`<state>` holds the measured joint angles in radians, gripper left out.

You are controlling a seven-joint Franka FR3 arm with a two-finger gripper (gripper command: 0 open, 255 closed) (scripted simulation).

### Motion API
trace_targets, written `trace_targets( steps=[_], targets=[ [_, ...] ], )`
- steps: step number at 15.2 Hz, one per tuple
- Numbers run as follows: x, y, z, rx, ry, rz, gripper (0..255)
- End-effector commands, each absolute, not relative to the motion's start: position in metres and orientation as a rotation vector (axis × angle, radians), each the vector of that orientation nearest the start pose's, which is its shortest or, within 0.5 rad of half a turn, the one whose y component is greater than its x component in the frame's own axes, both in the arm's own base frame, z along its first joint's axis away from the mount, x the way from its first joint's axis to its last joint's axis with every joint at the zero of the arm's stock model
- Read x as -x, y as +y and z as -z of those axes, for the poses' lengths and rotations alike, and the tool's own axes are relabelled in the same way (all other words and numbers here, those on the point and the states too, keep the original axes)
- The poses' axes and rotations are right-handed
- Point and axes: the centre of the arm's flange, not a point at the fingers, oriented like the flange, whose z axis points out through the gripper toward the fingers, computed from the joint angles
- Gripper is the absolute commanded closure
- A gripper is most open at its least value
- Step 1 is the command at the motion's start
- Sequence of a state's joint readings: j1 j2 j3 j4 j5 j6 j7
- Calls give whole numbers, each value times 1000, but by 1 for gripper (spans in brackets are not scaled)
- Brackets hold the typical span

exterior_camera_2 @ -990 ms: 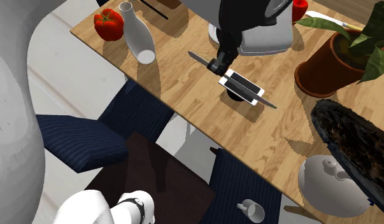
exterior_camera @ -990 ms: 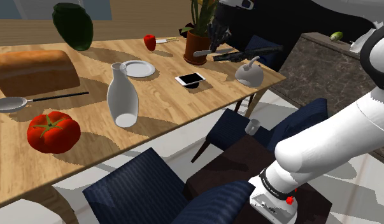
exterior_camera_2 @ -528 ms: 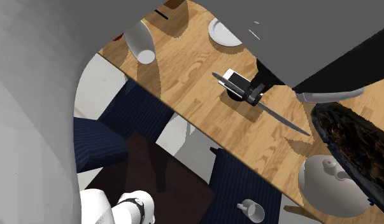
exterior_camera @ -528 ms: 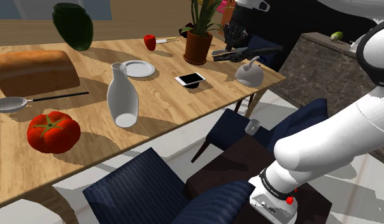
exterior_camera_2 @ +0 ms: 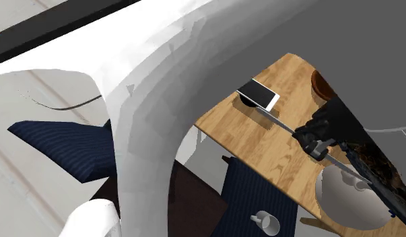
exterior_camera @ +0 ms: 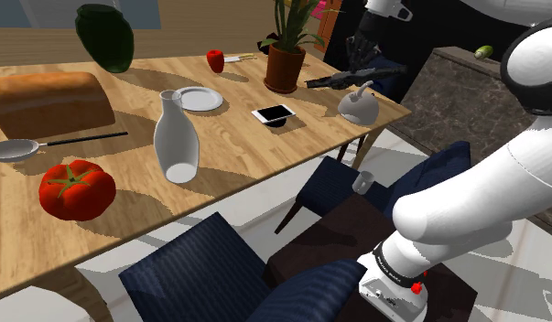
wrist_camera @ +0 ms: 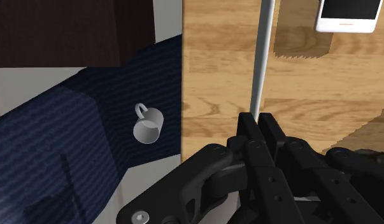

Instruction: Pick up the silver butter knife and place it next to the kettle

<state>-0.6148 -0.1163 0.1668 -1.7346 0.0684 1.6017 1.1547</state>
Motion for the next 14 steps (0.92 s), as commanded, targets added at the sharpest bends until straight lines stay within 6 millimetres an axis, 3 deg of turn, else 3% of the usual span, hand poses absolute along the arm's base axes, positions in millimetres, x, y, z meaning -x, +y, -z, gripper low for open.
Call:
trace_targets(
  steps=[1, 7, 14],
  targets=[
    [-468, -243, -611, 2155, 2231, -53, 255],
    [-452, -320, -611, 2155, 2231, -53, 255],
    [-452, -320, -574, 2155, 2231, -53, 255]
  ],
)
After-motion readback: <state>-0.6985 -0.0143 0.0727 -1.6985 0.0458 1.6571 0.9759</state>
